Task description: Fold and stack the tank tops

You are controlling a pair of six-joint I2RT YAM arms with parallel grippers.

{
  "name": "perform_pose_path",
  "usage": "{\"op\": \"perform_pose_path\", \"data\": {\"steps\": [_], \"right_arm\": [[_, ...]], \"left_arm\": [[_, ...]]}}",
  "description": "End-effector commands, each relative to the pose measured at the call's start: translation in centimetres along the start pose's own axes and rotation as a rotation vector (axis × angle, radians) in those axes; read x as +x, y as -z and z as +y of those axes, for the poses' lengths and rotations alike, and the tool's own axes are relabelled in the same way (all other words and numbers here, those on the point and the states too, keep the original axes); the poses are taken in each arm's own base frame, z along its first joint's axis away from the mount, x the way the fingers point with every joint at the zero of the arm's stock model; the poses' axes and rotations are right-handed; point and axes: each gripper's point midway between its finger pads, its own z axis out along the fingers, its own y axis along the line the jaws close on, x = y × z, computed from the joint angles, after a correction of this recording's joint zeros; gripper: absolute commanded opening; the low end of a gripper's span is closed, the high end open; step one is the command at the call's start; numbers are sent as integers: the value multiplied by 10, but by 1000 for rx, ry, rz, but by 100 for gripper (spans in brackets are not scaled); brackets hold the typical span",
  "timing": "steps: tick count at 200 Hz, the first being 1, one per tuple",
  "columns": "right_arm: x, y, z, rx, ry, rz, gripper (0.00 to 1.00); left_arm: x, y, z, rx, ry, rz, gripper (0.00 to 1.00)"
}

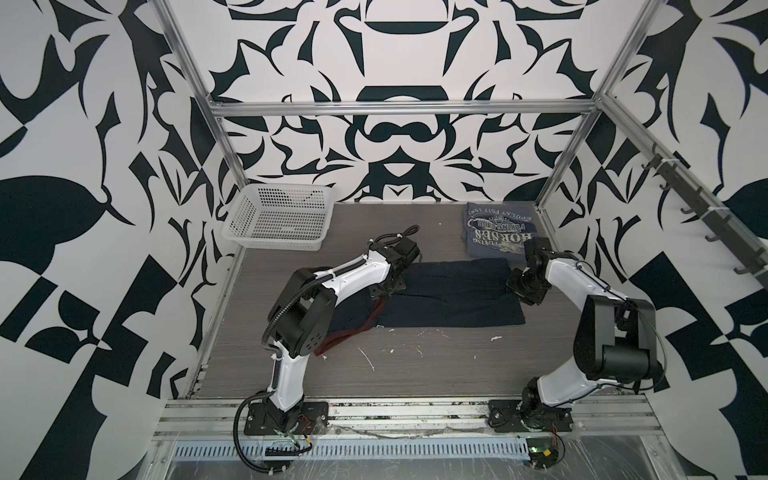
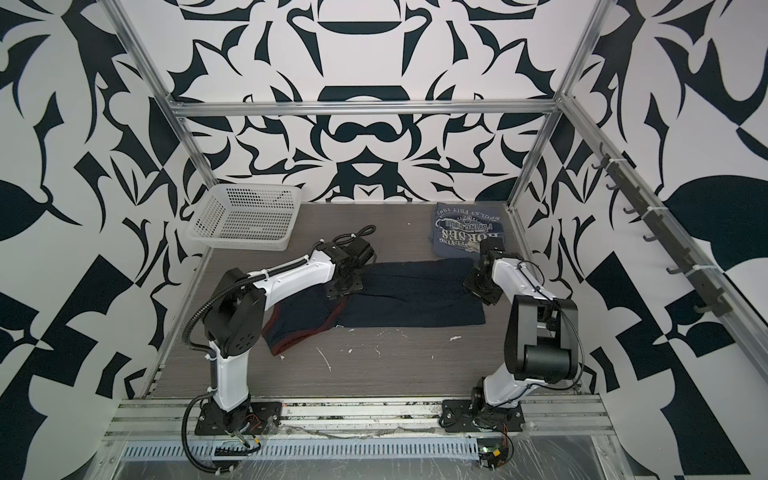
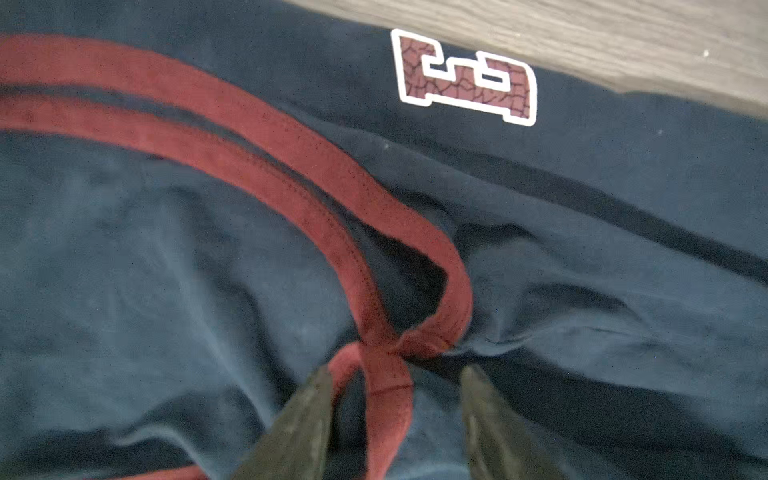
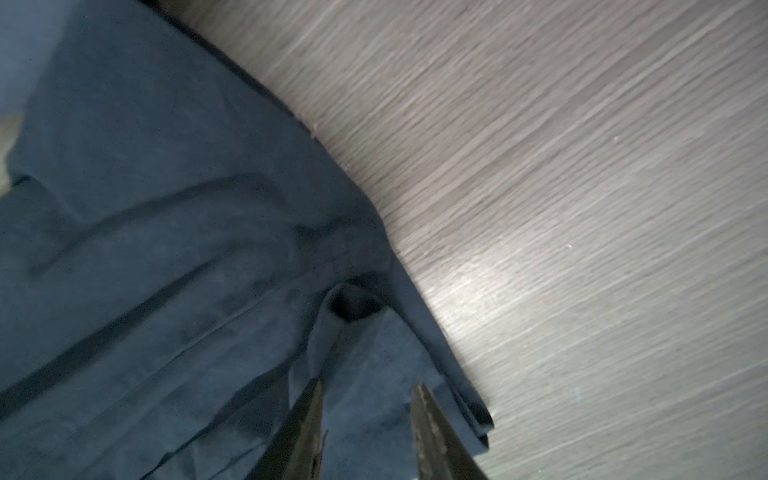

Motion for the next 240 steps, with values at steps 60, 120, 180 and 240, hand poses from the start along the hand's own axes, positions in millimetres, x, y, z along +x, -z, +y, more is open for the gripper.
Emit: {"op": "perform_pose_path", "data": {"steps": [60,120,180,240], "right_arm": [[-18,0,25,-90,-11,-21,41],[-15,-4,29,-113,-33,-9,56],[-15,-20,18,-38,-30,11,50],[-22,-2,7,9,-30,-55,12]], "left_arm": [[0,-18,18,-50,19,32,32],[1,-22,19,-45,24,41,26],[1,-22,18,-39,26,38,22],[1,-17,15,-5,40,27,15]]}}
